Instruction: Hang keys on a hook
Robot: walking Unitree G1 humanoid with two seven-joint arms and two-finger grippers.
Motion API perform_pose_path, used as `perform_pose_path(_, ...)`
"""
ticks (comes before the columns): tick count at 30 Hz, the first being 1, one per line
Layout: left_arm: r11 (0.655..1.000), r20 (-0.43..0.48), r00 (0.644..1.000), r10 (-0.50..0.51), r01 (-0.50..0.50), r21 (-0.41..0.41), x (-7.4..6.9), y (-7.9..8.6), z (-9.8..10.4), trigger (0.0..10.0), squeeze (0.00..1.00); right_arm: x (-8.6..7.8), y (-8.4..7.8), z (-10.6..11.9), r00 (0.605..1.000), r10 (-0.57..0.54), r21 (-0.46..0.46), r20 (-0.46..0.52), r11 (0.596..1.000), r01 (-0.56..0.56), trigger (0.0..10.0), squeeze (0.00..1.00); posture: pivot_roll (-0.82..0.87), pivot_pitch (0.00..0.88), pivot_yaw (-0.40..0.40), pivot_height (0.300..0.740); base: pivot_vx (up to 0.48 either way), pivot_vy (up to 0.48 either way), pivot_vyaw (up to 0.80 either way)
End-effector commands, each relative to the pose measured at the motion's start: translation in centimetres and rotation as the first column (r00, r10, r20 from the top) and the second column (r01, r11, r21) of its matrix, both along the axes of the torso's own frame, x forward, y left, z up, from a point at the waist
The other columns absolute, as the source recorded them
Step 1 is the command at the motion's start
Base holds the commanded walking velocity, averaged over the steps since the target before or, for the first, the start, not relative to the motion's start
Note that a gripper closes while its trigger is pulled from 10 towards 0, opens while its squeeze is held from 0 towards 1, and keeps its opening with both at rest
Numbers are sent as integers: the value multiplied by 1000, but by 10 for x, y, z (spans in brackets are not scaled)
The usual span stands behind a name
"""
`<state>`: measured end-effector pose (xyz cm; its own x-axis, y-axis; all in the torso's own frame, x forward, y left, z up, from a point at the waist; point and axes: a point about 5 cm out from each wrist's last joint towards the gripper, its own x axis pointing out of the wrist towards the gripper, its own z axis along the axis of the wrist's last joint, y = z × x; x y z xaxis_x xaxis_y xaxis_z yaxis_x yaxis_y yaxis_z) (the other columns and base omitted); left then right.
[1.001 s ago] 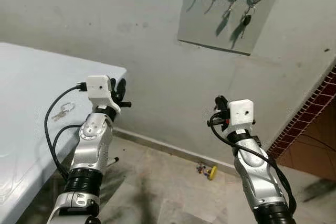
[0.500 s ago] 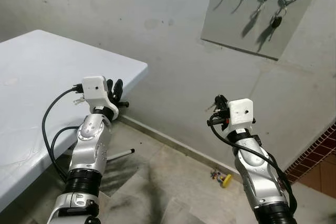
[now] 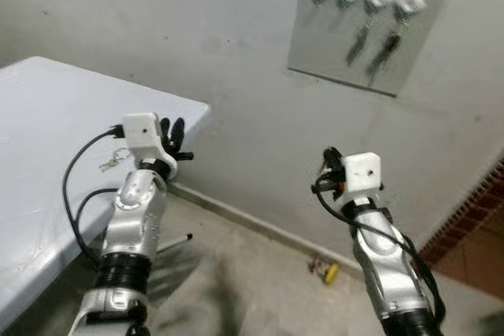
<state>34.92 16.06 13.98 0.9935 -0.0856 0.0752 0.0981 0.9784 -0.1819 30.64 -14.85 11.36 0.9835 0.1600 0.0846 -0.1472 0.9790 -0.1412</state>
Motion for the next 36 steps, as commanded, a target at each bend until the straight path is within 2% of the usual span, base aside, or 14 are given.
perform_pose_path(1,1000,9,1000,3,-4,18,1,5,4,10000,0,3,4,9,999,12,11,32,1000,-12,10000,0,-81,0,-39,740,364,0,0)
perform_pose_path(36,1000,4,1000,5,-5,14,1,5,5,10000,0,2,5,11,999,21,27,33,999,-22,10000,0,-81,0,-41,740,367,0,0)
